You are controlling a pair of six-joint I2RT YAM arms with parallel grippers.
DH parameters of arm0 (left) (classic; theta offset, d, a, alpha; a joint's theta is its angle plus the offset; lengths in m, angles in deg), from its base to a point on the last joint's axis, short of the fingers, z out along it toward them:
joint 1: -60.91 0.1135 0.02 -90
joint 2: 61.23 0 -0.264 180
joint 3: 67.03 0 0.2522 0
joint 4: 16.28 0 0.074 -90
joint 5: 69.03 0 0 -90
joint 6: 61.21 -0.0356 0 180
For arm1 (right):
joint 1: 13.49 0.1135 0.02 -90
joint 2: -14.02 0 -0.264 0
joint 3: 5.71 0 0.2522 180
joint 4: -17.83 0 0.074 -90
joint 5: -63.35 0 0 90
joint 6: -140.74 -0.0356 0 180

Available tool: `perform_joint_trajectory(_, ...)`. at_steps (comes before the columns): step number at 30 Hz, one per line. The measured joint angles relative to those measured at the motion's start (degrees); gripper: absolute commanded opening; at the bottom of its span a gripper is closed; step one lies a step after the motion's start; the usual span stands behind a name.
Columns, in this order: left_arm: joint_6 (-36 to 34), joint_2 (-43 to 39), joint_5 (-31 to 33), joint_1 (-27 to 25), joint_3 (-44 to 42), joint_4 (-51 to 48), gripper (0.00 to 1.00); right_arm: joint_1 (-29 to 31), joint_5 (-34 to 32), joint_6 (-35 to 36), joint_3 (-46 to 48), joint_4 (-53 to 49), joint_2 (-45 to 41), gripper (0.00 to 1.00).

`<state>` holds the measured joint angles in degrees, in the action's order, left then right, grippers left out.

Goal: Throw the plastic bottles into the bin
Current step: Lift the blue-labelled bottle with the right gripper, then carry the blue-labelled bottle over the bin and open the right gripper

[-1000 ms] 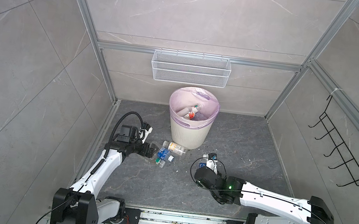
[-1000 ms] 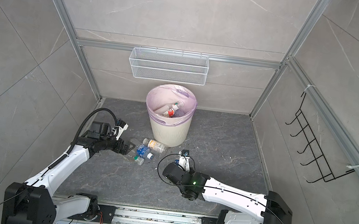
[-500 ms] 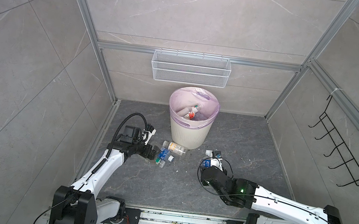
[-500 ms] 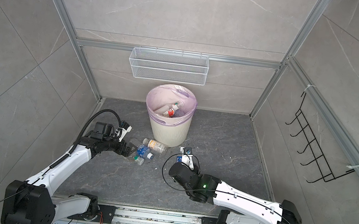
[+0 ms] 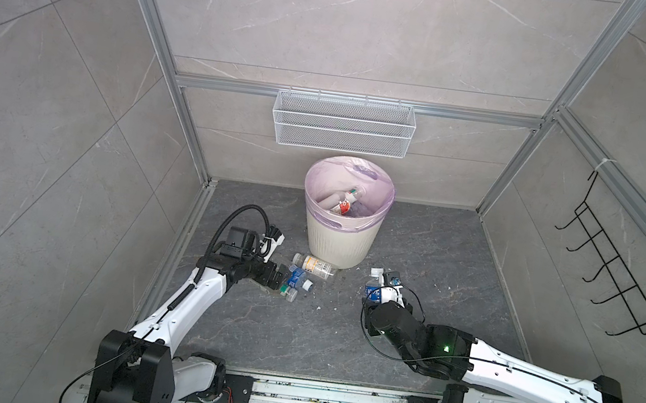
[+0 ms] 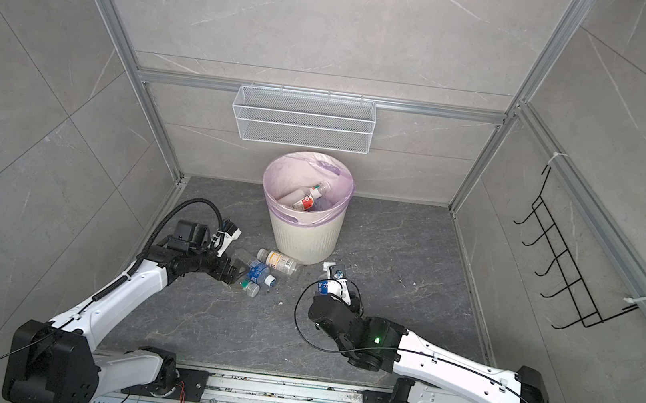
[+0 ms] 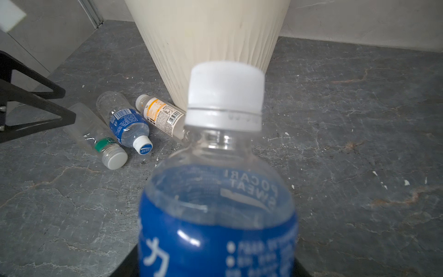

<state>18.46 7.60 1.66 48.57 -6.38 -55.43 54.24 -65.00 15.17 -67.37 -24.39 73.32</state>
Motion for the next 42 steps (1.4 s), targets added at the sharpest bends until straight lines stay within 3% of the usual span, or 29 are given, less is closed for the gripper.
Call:
perform_joint_trajectory(17,-1.25,0.13,1.92,-2.1,0.15,-0.42,1.0,0.52,-2.91,6.34,-13.51,-1.03,0.15,0.58)
perform_joint_trajectory(21,-1.31,0.66,2.8,-2.73,0.68,-0.96,1.0,-0.26,-3.72,8.09,-30.27,-4.37,9.29,0.55)
perform_joint_trajectory(26,-1.66,0.85,3.3,-2.93,1.03,-1.44,1.0,-9.88,0.15,9.55,-55.06,-8.22,24.15,0.55)
perform_joint_trajectory(28,-1.66,0.87,3.58,-2.95,1.07,-1.6,1.0,-14.56,2.75,10.34,-64.74,-9.55,30.71,0.65)
perform_joint_trajectory(30,-1.66,0.87,4.04,-2.95,1.16,-1.64,1.0,-19.34,6.32,11.04,-76.78,-11.17,39.17,0.92)
perform_joint_trajectory(31,-1.66,0.87,4.22,-2.97,1.22,-1.66,1.0,-21.33,7.85,11.15,-83.06,-11.85,43.65,0.99)
perform_joint_trajectory(36,-1.68,0.85,4.92,-3.06,1.46,-1.68,1.0,-27.76,11.87,11.37,-122.05,-23.39,69.2,0.99)
perform_joint_trajectory(39,-1.68,0.83,5.79,-3.06,1.57,-1.68,1.0,-28.22,12.94,11.39,-123.05,-27.87,71.21,0.99)
perform_joint_trajectory(42,-1.75,0.81,6.03,-3.06,1.66,-1.73,1.0,-27.98,14.45,11.45,-108.63,-25.42,64.04,0.99)
